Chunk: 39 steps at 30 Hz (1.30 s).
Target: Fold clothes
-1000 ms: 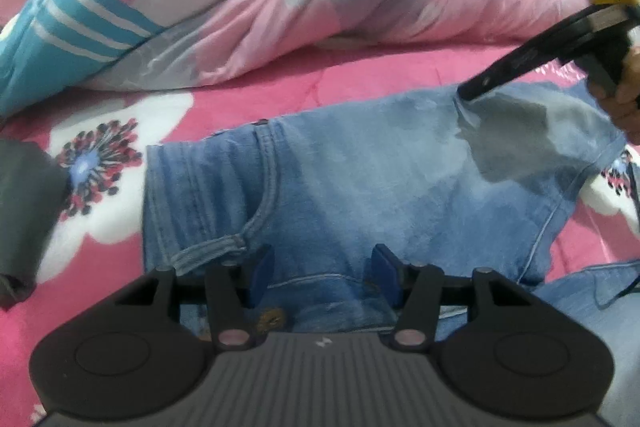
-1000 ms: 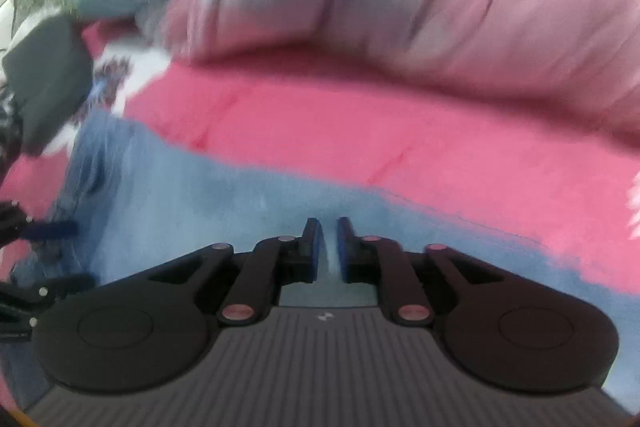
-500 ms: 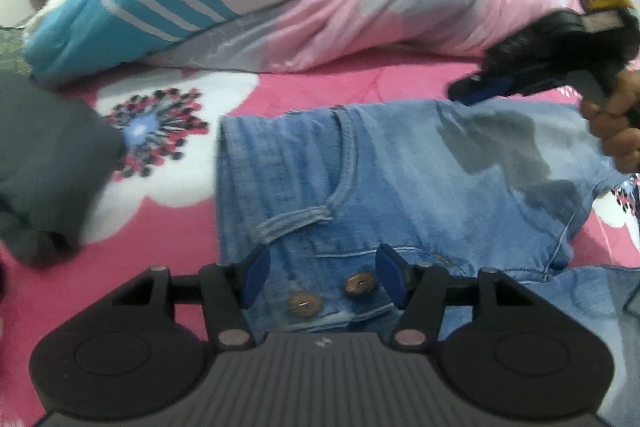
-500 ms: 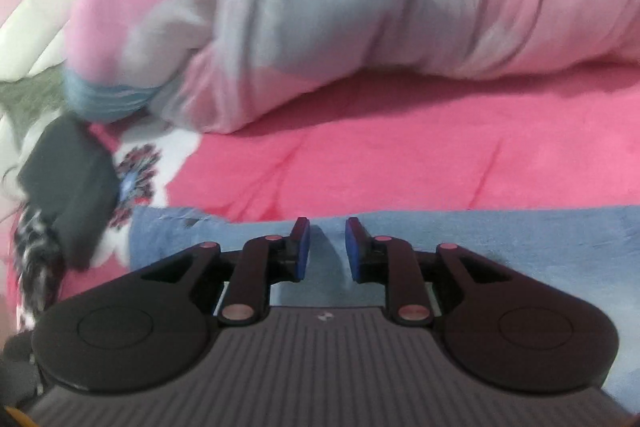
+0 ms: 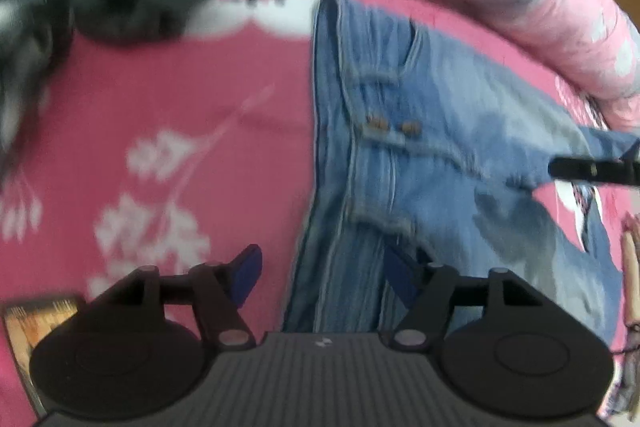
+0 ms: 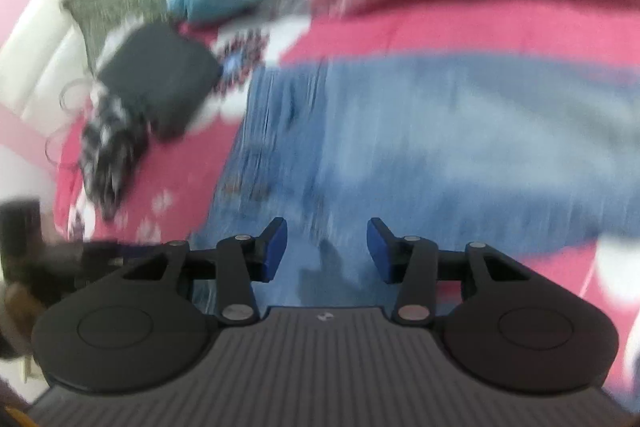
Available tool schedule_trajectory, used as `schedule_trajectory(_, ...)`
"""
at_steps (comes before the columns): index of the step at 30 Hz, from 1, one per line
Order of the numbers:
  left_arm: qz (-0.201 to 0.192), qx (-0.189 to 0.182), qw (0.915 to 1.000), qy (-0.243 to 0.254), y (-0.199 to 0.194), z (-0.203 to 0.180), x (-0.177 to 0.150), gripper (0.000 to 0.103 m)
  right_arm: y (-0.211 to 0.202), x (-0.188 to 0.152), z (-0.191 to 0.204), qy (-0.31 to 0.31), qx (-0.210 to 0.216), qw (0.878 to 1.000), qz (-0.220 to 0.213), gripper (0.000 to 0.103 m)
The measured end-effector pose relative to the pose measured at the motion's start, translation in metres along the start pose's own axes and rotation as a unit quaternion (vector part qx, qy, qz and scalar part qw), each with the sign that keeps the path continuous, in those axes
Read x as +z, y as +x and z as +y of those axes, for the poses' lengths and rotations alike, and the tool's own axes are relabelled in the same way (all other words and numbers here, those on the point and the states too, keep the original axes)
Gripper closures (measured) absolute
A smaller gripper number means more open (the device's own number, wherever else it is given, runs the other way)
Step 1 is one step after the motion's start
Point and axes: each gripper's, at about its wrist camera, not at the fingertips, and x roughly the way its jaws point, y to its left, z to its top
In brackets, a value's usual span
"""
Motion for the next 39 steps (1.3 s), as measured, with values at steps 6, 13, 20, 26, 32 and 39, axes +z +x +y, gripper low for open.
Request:
schedule_trajectory(6, 0.03, -0.013, 0.9988, -0.038, -0.001, 0.005, -0.015, 0.033, 0.005, -0.032, 0.027, -0.005, 0.017, 1.0, 0.012, 0.053)
schedule_trajectory(13, 0.026, -0.023, 0.9984, -0.045, -0.002, 0.01, -0.036, 0.032, 0.025, 0.002, 0.033, 0.016, 0.047, 0.998, 0.024, 0.04)
schedule_trajectory(20, -0.016, -0.021, 0.9977, -0.062, -0.001, 0.012, -0.041, 0.031, 0.076, 0.046, 0.038, 0.096, 0.048, 0.993, 0.04, 0.032)
schedule_trajectory(26, -0.029, -0.039, 0.9967, -0.065, 0.001, 0.01, -0.043, 0.044, 0.124, 0.077, 0.054, 0.104, -0.018, 0.992, 0.07, 0.027)
schedule_trajectory(32, -0.027, -0.081, 0.9889, -0.122, 0.004, 0.029, -0.046, 0.052, 0.137, 0.098, 0.073, 0.074, -0.063, 0.994, 0.057, 0.026)
schedule_trajectory(39, -0.044, -0.059, 0.9878, -0.137, -0.002, 0.026, -0.044, 0.052, 0.153, 0.106, 0.124, -0.173, -0.091, 0.978, 0.07, 0.028)
